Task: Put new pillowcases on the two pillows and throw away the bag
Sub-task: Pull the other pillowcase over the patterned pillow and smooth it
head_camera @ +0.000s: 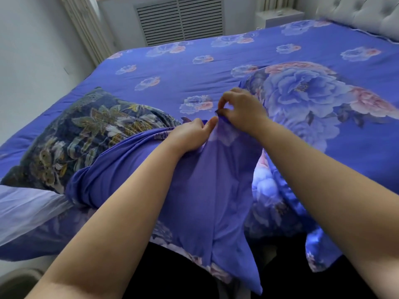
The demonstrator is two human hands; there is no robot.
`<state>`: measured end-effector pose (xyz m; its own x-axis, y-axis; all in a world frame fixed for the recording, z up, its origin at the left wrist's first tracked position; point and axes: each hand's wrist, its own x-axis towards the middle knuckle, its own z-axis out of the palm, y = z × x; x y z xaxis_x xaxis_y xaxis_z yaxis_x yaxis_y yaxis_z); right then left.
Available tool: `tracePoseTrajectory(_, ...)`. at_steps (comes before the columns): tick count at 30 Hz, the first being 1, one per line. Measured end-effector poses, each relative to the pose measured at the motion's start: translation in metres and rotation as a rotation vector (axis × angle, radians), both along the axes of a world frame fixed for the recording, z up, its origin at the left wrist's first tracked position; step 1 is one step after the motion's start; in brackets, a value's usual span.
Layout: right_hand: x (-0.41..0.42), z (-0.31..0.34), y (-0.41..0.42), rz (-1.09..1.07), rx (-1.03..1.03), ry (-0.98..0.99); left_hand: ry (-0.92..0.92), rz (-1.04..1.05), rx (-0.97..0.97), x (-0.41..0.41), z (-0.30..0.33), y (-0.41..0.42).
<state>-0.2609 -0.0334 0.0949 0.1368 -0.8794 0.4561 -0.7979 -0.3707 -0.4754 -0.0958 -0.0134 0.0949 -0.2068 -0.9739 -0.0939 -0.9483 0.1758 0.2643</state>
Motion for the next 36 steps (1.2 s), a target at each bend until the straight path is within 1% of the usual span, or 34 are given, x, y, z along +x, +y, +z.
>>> tracePoseTrajectory(1, 0.007, -0.003, -0.001, 0.002, 0.044, 0.008, 0.008, 0.007, -0.001, -0.002, 0.002, -0.001)
tracePoseTrajectory(2, 0.011, -0.008, -0.002, 0.005, 0.085, -0.023, 0.014, 0.004, -0.005, -0.004, 0.004, -0.001)
tracePoseTrajectory(5, 0.013, -0.021, -0.004, 0.028, 0.18, -0.24, 0.034, -0.035, -0.042, -0.01, 0.003, -0.004)
tracePoseTrajectory(7, 0.006, -0.028, -0.005, 0.019, 0.183, -0.381, 0.017, -0.05, -0.067, -0.017, -0.006, -0.007)
tracePoseTrajectory(8, 0.0, -0.036, -0.008, -0.022, 0.162, -0.468, 0.028, -0.029, -0.075, -0.02, -0.011, -0.008)
tracePoseTrajectory(9, -0.007, -0.042, -0.006, -0.106, 0.178, -0.594, 0.063, 0.013, -0.07, -0.022, -0.015, -0.008)
tracePoseTrajectory(10, -0.019, -0.05, -0.005, -0.228, 0.224, -0.767, 0.114, 0.062, -0.062, -0.027, -0.018, -0.01)
tracePoseTrajectory(12, -0.037, -0.067, 0.005, -0.469, 0.462, -1.131, 0.187, 0.153, -0.061, -0.03, -0.022, -0.012)
tracePoseTrajectory(13, -0.039, -0.079, 0.013, -0.483, 0.632, -1.28, 0.211, 0.183, -0.06, -0.029, -0.023, -0.011)
tracePoseTrajectory(15, -0.032, -0.101, 0.032, -0.348, 0.839, -1.426, 0.241, 0.202, -0.061, -0.029, -0.025, -0.012)
tracePoseTrajectory(16, -0.026, -0.108, 0.04, -0.275, 0.87, -1.478, 0.238, 0.191, -0.073, -0.029, -0.025, -0.01)
tracePoseTrajectory(18, -0.015, -0.108, 0.054, -0.183, 0.88, -1.525, 0.214, 0.157, -0.118, -0.028, -0.026, -0.007)
tracePoseTrajectory(21, -0.006, -0.098, 0.063, -0.054, 0.753, -1.644, 0.154, 0.121, -0.163, -0.027, -0.024, -0.003)
tracePoseTrajectory(22, -0.002, -0.09, 0.068, -0.029, 0.703, -1.626, 0.131, 0.105, -0.174, -0.025, -0.021, -0.003)
tracePoseTrajectory(23, 0.002, -0.087, 0.07, -0.047, 0.662, -1.558, 0.116, 0.084, -0.176, -0.024, -0.019, -0.004)
tracePoseTrajectory(25, 0.008, -0.079, 0.075, -0.098, 0.602, -1.385, 0.125, 0.029, -0.162, -0.023, -0.013, -0.008)
tracePoseTrajectory(27, 0.013, -0.074, 0.073, -0.166, 0.484, -1.215, 0.122, -0.034, -0.175, -0.025, -0.006, -0.011)
tracePoseTrajectory(29, 0.017, -0.071, 0.069, -0.188, 0.382, -1.016, 0.121, -0.062, -0.174, -0.028, 0.001, -0.011)
tracePoseTrajectory(30, 0.019, -0.068, 0.069, -0.201, 0.365, -0.957, 0.141, -0.061, -0.141, -0.028, 0.004, -0.01)
tracePoseTrajectory(32, 0.021, -0.067, 0.069, -0.257, 0.302, -0.892, 0.182, -0.041, -0.05, -0.026, 0.009, -0.012)
tracePoseTrajectory(34, 0.021, -0.066, 0.068, -0.277, 0.256, -0.844, 0.183, -0.026, -0.039, -0.022, 0.011, -0.015)
tracePoseTrajectory(36, 0.02, -0.064, 0.067, -0.274, 0.239, -0.847, 0.169, -0.053, -0.044, -0.022, 0.011, -0.016)
